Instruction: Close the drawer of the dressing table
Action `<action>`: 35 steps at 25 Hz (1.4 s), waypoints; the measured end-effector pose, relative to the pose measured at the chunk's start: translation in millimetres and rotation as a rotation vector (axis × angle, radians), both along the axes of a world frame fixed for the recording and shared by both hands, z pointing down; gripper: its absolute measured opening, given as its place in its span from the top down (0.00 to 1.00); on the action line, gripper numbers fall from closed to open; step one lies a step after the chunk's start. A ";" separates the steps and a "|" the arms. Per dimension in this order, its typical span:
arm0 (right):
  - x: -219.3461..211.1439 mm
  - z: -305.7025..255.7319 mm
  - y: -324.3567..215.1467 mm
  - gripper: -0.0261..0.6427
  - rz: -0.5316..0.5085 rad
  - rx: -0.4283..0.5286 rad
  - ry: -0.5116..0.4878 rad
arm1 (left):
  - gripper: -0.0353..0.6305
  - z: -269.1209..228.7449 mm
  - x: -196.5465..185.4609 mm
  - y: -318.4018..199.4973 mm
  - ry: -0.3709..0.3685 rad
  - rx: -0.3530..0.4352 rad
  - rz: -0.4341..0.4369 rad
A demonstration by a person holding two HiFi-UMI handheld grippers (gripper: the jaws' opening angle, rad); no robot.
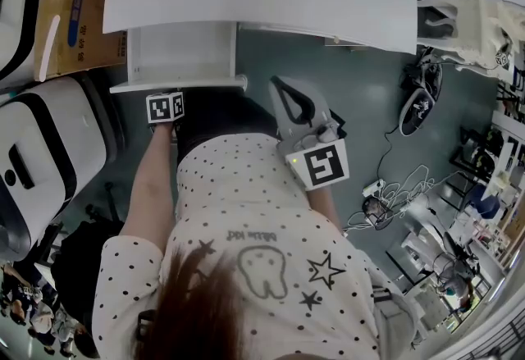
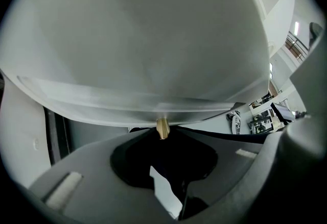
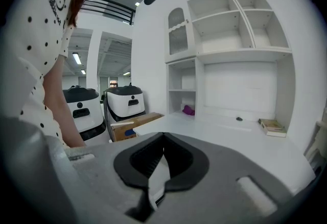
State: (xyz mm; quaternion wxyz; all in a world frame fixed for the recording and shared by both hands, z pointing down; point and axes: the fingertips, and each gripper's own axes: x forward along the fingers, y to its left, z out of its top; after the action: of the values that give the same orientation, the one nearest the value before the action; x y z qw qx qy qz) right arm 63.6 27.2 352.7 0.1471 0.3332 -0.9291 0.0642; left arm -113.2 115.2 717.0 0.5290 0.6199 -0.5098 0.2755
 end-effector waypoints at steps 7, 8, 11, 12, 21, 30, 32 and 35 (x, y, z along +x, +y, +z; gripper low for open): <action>-2.5 -2.5 -3.1 0.96 -0.001 0.010 -0.001 | 0.81 -0.1 0.3 -3.2 0.012 0.000 -0.002; -2.6 -2.9 -3.4 0.96 -0.001 0.012 -0.001 | 0.81 -0.3 0.4 -3.8 0.013 0.000 -0.001; -3.0 -3.1 -3.5 0.96 -0.004 0.014 0.003 | 0.81 -0.5 0.6 -4.9 0.017 0.003 -0.002; -3.2 -2.8 -3.4 0.96 -0.004 0.014 0.005 | 0.81 -0.3 0.4 -5.3 0.019 0.004 -0.003; -5.3 -2.6 -6.3 0.96 -0.001 0.014 0.005 | 0.81 0.6 -0.9 -8.4 0.025 0.010 -0.008; -4.1 -3.7 -12.7 0.96 0.007 0.014 0.002 | 0.81 -0.1 -1.9 -13.2 0.025 0.003 -0.009; -3.5 -3.7 -14.0 0.96 0.010 0.013 0.002 | 0.81 0.1 -1.8 -14.8 0.025 0.003 -0.007; -2.9 -3.2 -13.6 0.96 0.010 0.013 0.006 | 0.81 0.0 -1.9 -14.6 0.024 0.002 -0.005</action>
State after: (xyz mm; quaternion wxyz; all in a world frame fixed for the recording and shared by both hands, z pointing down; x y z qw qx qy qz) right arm 60.6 13.6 349.5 0.1472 0.3388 -0.9275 0.0579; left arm -115.1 100.5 716.9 0.5353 0.6224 -0.5052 0.2661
